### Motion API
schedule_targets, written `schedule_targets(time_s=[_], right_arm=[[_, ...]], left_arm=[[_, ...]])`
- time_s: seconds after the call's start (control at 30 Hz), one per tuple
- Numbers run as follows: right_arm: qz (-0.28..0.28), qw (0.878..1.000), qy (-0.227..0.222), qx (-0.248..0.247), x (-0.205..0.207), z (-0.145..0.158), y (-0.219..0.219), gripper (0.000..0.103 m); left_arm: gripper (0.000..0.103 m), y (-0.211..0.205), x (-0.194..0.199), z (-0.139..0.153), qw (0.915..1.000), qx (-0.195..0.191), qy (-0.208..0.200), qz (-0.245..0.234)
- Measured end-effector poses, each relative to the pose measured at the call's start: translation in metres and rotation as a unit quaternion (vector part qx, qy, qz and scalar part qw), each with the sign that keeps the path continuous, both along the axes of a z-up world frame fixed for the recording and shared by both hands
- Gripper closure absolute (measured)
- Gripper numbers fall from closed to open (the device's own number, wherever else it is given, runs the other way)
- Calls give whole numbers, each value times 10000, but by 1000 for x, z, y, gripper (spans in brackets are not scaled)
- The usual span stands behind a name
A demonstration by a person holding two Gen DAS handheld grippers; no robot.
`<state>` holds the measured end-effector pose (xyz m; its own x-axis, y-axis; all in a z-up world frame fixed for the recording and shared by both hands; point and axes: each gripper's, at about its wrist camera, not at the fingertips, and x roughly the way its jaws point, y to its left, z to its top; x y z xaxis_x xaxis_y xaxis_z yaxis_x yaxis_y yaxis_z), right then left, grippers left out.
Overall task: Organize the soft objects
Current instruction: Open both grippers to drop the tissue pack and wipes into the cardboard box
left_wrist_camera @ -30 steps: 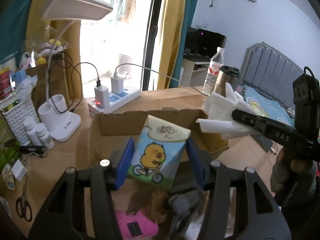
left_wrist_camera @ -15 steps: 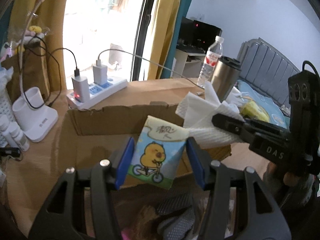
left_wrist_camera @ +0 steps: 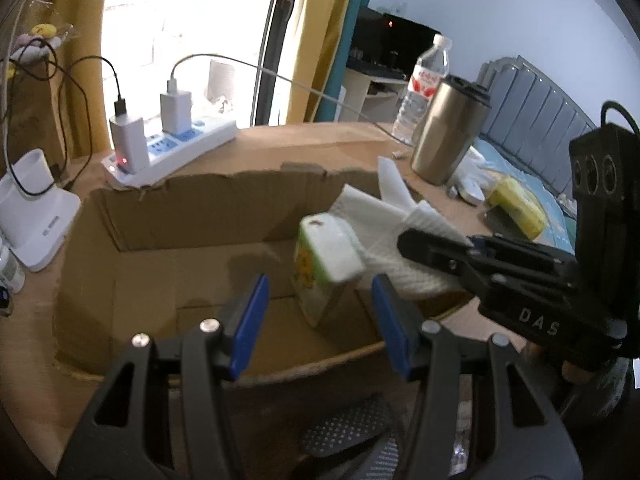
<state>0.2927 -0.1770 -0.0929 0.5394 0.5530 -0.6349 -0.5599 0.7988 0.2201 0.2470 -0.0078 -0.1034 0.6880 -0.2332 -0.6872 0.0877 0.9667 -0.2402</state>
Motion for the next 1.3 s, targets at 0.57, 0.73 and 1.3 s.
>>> schedule_targets(time_s=[0.57,0.73,1.3], right_arm=[[-8,9998,-62,-192,-3,0,5,56],[-164,9997,-160,-125,-6,7,-4,56],[-260,9988,-400,-124,-43,27,-11,55]], left_arm=[[46,2,-3,1,9999,-23,151,7],[40,4,-12,8,10000,-24,44,34],[30,15,-55,32,9989,-49,-326,342]])
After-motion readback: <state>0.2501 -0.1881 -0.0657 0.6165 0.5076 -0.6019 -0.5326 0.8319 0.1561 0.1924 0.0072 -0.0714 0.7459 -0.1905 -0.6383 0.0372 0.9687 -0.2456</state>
